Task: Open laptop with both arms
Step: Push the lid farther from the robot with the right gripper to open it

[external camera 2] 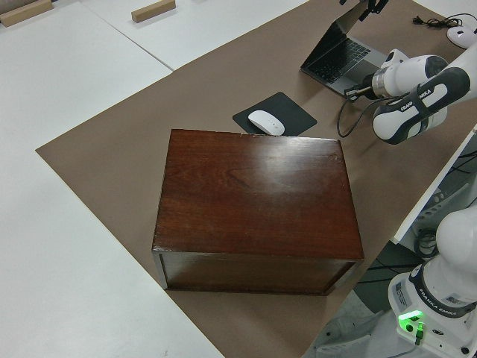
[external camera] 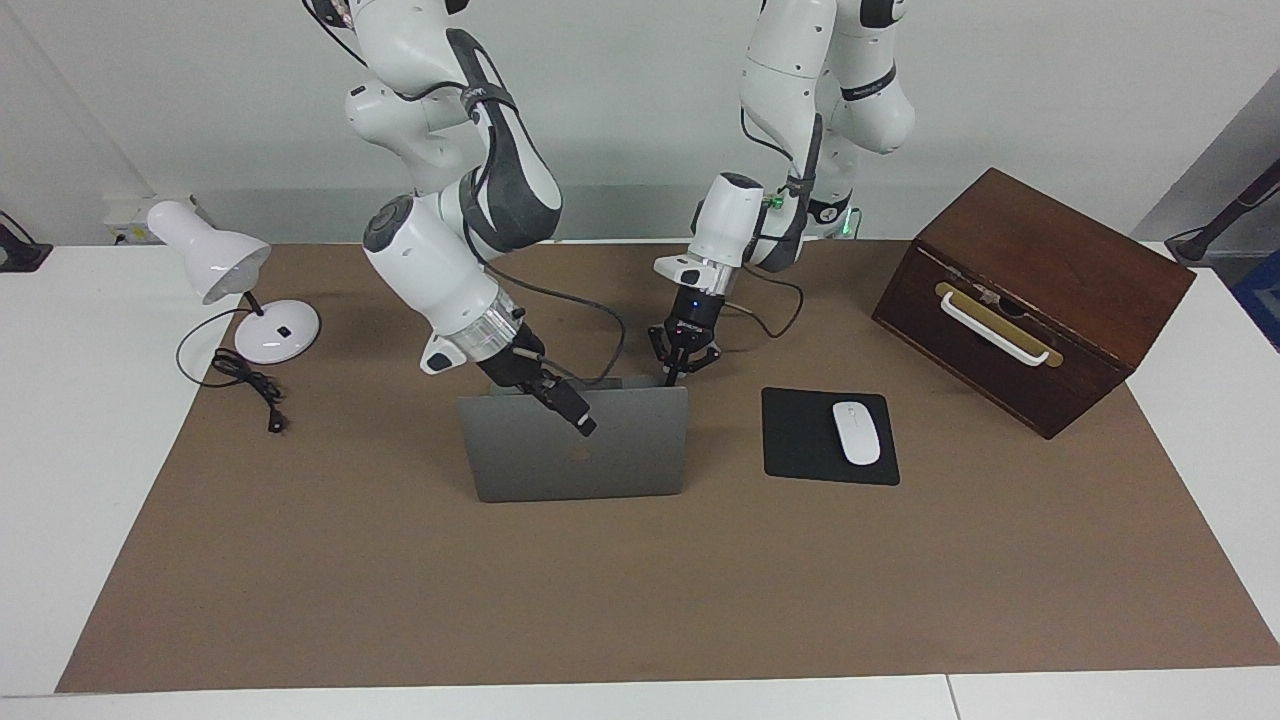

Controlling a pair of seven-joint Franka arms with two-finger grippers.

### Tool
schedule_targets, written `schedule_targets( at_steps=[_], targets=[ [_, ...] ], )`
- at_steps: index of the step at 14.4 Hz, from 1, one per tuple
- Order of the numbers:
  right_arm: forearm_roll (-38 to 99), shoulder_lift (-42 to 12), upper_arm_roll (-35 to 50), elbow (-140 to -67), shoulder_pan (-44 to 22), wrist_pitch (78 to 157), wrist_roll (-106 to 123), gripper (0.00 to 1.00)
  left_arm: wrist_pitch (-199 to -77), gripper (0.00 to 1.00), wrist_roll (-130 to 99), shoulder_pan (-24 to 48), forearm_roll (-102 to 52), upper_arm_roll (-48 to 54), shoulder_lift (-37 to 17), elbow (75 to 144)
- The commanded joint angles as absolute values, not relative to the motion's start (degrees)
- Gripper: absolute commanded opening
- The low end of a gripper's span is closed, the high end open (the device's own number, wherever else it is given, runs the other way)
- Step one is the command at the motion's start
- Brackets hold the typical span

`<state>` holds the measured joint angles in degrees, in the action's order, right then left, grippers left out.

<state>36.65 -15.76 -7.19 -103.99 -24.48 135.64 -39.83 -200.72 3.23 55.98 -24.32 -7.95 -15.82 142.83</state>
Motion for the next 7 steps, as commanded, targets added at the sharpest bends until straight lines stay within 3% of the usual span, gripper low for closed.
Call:
schedule_targets(
  at_steps=[1, 7],
  targets=[
    [34.46, -18.37, -6.68, -99.32, -22.68, 132.98, -40.43, 0.95, -200.83, 0.0, 3.6, 57.74, -25.84, -7.73, -18.46, 141.86],
    [30.77, -20.47, -6.68, -95.63, -21.19, 130.52, -40.17, 0.95, -200.92, 0.0, 3.6, 57.74, -25.84, -7.73, -18.46, 141.86]
  ],
)
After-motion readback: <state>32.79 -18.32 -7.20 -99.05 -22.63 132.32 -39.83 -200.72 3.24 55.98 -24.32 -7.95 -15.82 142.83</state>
